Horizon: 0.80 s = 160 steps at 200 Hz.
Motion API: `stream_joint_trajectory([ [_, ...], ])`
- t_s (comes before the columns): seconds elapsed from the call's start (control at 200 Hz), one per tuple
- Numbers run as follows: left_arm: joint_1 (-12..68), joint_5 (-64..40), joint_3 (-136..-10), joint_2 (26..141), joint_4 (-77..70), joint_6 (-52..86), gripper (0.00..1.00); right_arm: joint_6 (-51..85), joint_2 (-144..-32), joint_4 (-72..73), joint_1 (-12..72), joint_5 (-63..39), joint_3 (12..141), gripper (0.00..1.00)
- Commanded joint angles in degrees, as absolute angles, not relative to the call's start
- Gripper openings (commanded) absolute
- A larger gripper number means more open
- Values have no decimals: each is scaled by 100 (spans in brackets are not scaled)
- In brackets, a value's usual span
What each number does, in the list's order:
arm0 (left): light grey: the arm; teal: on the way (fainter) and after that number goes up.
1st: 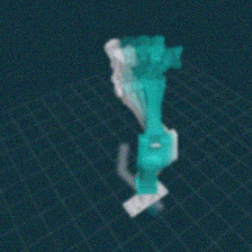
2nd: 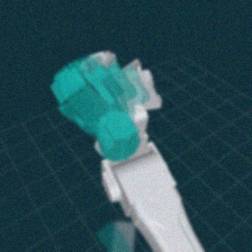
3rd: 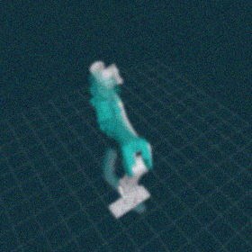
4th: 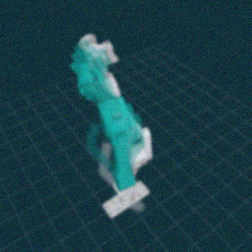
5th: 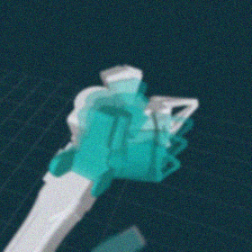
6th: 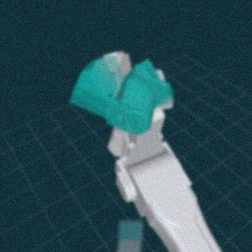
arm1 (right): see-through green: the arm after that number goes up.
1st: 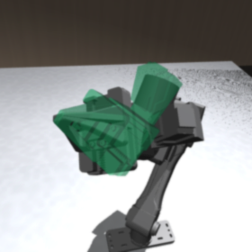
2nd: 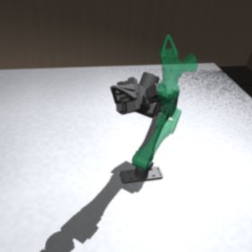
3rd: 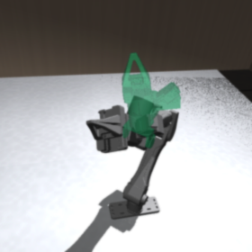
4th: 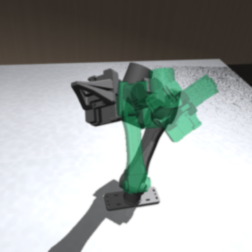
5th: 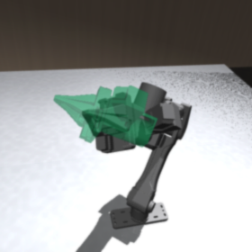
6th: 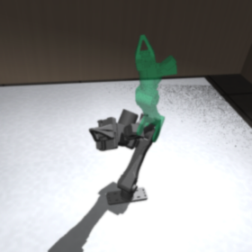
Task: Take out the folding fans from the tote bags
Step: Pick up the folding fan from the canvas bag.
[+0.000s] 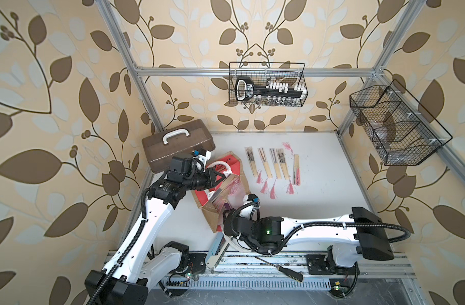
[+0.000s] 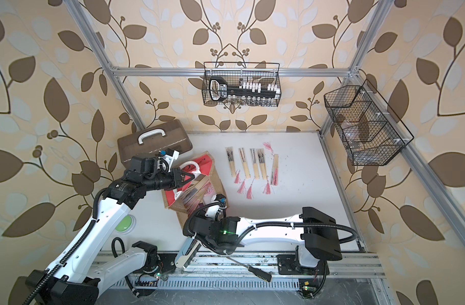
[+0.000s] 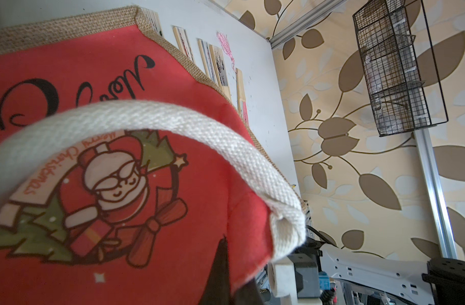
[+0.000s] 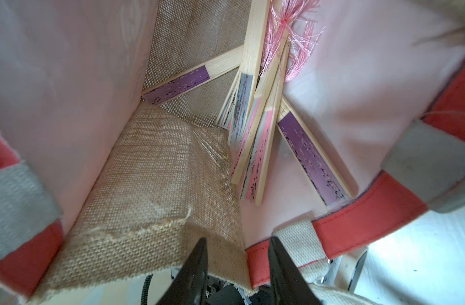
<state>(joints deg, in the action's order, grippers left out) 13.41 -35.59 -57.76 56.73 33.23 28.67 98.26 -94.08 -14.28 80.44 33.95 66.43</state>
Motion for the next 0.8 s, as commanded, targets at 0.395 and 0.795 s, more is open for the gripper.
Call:
stream_joint_trajectory([
  [0.395,1292,-3733,-5732,5695,3163,2852,0,10352,-10567,-288,7443,2735,6583,37],
  [0.795,1292,-3753,-5733,5722,3151,2865,0,10328,-11136,330,7230,2210,6725,36],
])
